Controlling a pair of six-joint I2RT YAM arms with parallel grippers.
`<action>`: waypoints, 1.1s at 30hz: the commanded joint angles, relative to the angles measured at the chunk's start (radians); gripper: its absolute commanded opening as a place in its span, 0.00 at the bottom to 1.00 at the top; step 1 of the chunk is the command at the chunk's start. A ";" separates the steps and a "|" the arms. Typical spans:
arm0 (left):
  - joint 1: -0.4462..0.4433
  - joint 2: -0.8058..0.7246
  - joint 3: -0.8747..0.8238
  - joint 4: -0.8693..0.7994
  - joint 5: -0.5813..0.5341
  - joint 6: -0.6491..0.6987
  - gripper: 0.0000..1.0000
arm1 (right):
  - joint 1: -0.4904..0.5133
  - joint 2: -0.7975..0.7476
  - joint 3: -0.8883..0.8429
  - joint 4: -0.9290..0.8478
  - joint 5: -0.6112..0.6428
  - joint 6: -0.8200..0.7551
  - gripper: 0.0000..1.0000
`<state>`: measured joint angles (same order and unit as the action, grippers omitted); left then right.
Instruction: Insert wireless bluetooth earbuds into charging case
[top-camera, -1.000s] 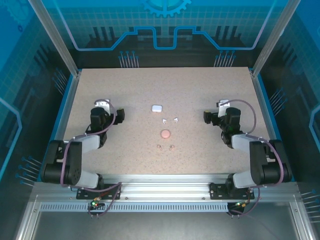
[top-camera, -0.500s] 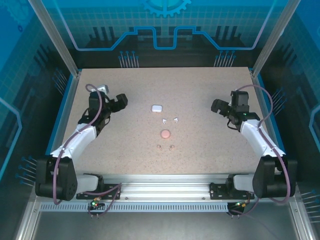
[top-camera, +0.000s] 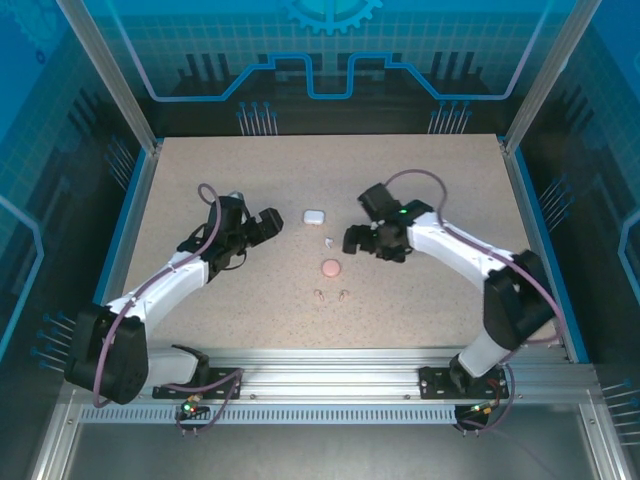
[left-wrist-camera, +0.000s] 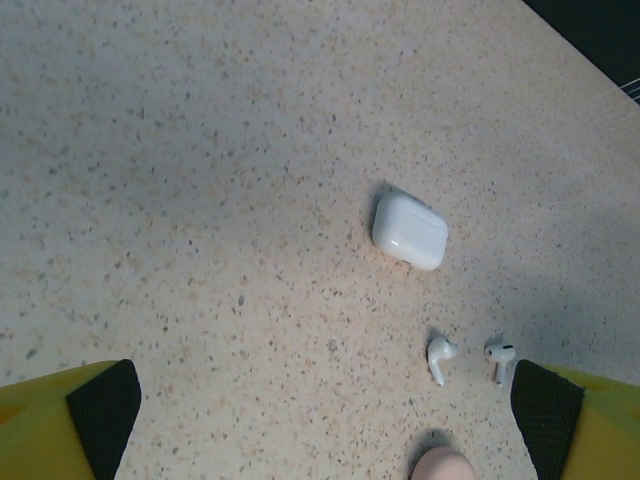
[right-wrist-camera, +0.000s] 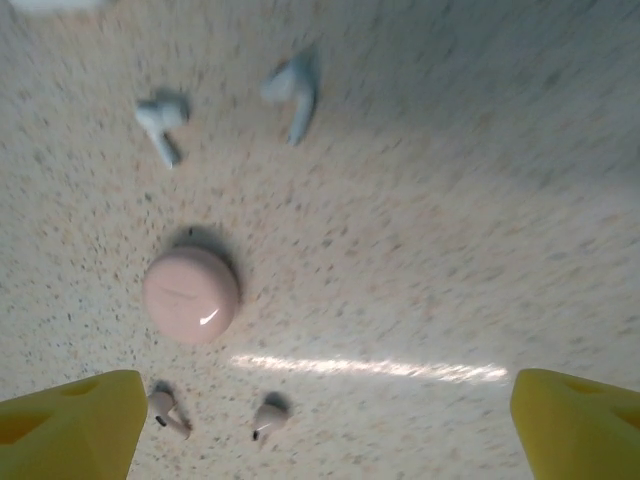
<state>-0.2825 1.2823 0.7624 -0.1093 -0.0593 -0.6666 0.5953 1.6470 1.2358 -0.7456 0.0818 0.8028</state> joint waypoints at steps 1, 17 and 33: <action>-0.004 -0.004 -0.021 -0.029 -0.048 -0.056 0.99 | 0.073 0.110 0.134 -0.131 0.055 0.135 0.95; 0.041 -0.024 -0.036 -0.031 -0.102 -0.113 0.99 | 0.168 0.416 0.419 -0.288 0.019 0.288 0.92; 0.061 -0.048 -0.097 0.017 -0.076 -0.162 0.99 | 0.191 0.572 0.573 -0.383 0.038 0.354 0.87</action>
<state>-0.2298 1.2579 0.6846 -0.1181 -0.1417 -0.8143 0.7738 2.1891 1.7813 -1.0672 0.1017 1.1259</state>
